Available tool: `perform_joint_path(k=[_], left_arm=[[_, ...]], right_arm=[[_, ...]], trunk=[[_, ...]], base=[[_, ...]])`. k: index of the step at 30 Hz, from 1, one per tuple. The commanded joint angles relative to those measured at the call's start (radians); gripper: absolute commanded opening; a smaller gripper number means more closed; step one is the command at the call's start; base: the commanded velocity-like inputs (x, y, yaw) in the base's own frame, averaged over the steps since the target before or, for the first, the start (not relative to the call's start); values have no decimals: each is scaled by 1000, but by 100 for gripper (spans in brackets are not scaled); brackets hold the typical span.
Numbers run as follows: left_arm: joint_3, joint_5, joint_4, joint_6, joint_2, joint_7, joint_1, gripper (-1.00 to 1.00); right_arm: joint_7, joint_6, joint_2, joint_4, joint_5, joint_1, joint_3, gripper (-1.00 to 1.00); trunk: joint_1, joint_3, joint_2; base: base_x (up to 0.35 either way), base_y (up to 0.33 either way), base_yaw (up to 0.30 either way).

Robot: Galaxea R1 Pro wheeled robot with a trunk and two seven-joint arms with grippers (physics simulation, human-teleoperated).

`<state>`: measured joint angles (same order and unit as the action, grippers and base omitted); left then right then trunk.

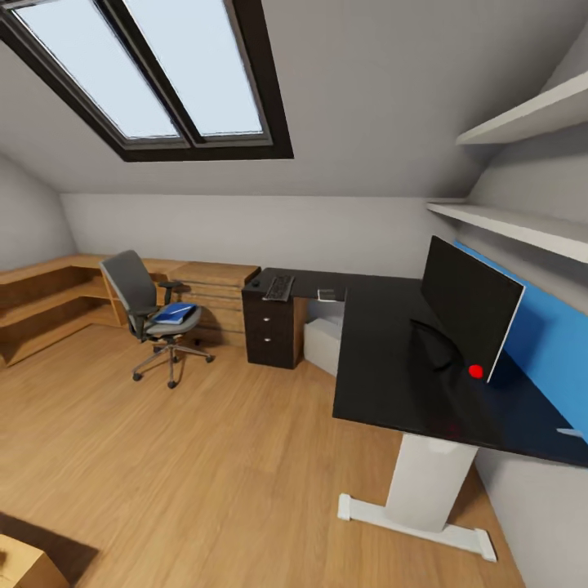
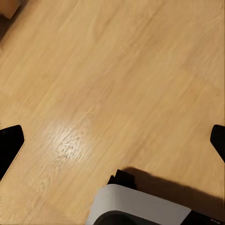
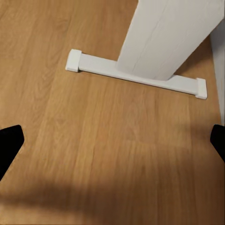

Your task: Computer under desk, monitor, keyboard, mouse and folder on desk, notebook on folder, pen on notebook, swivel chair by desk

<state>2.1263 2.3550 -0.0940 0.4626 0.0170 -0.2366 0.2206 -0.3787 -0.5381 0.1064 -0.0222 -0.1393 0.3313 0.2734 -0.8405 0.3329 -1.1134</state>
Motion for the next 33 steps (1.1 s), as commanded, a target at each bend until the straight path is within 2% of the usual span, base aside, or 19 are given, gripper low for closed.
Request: perform_joint_path(k=[1, 19, 33], left_arm=[[8, 1, -6, 5, 1, -9, 2, 100], [7, 1, -6, 5, 1, -10, 2, 100], [7, 1, -6, 6, 1, -10, 2, 100]], right_arm=[[-2, -5, 1, -2, -10, 1, 9, 100], [-2, -5, 1, -2, -6, 0, 10, 100], [-2, -9, -2, -2, -6, 0, 9, 100]], trunk=[[-1, 1, -1], [-1, 1, -1], [-1, 1, -1]], base=[[265, 199, 234], [268, 226, 267], [310, 88, 17]])
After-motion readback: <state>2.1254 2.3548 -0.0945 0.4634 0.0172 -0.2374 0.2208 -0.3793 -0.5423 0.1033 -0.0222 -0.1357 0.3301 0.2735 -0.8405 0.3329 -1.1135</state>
